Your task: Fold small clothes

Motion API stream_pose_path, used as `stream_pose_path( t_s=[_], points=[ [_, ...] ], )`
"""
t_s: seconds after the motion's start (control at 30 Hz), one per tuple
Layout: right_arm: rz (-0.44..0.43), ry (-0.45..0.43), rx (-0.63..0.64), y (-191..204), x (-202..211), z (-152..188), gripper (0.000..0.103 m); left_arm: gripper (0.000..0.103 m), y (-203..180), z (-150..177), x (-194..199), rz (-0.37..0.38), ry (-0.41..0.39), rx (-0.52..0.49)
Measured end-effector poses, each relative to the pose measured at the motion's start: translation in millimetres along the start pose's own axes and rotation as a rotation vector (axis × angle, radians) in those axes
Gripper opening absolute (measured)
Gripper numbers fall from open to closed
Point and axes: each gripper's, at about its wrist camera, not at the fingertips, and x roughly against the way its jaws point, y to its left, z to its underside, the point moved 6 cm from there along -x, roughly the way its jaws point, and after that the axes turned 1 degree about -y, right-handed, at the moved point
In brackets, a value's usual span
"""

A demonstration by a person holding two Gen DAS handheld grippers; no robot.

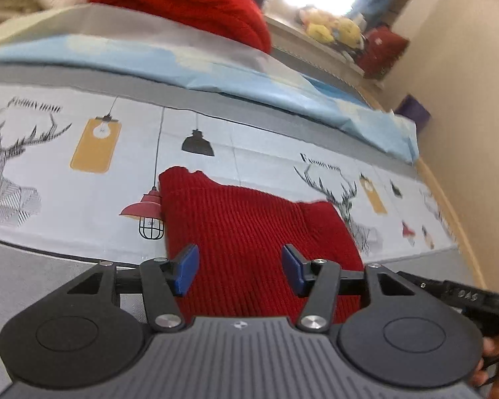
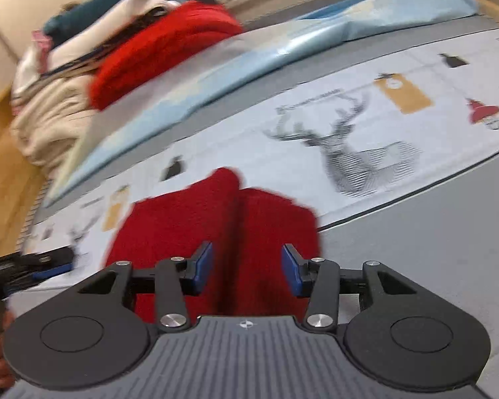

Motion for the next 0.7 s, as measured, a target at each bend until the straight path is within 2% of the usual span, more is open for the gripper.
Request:
stream_pose_path(
  t_s=[0.07, 0.1, 0.13, 0.2, 0.27, 0.37, 0.4, 0.47, 0.5, 0.6, 0.63, 0.7],
  points=[
    [-0.045, 0.066, 0.005, 7.7, -4.6, 11.5, 0.053, 0.062, -7.3, 3.9, 1.6, -0.012, 0.002, -0.031],
    [-0.074, 0.148, 0.013, 12.0, -10.7, 23.2, 0.052, 0.062, -10.3, 8.4, 4.1, -0.017, 0.003, -0.040],
    [-0.064, 0.218, 0.042, 13.7, -16.2, 34.5, 0.050, 0.062, -13.4, 14.2, 6.5, -0.022, 0.006, -0.045],
    [-0.017, 0.272, 0.117, 14.7, -18.8, 51.9, 0.022, 0.062, -17.6, 28.1, 10.0, -0.024, 0.024, -0.041],
    [0.005, 0.267, 0.113, 11.5, -15.0, 58.9, 0.022, 0.062, -21.3, 48.4, 9.7, -0.043, 0.064, -0.055],
    [0.035, 0.225, 0.061, 3.0, -4.3, 62.4, 0.025, 0.064, -17.7, 105.4, -19.3, -0.142, 0.309, -0.159],
    [0.056, 0.211, 0.074, 2.2, -1.0, 65.4, 0.040, 0.064, -14.7, 117.5, -22.3, -0.164, 0.338, -0.153],
    [0.116, 0.194, 0.141, 3.0, 5.5, 72.2, 0.053, 0.063, -20.8, 113.7, -8.1, -0.186, 0.290, -0.137],
    [0.133, 0.180, 0.170, 5.4, 10.9, 73.2, 0.052, 0.064, -28.9, 107.4, 5.1, -0.195, 0.243, -0.162],
    [0.133, 0.097, 0.255, 18.8, 45.3, 68.1, 0.052, 0.084, -51.2, 91.9, 50.8, -0.225, 0.101, -0.256],
    [0.140, 0.067, 0.292, 23.7, 59.4, 66.9, 0.054, 0.086, -57.4, 88.4, 66.5, -0.240, 0.060, -0.271],
    [0.168, -0.006, 0.346, 33.9, 89.5, 64.6, 0.067, 0.087, -68.9, 88.3, 94.4, -0.258, 0.000, -0.292]
  ],
)
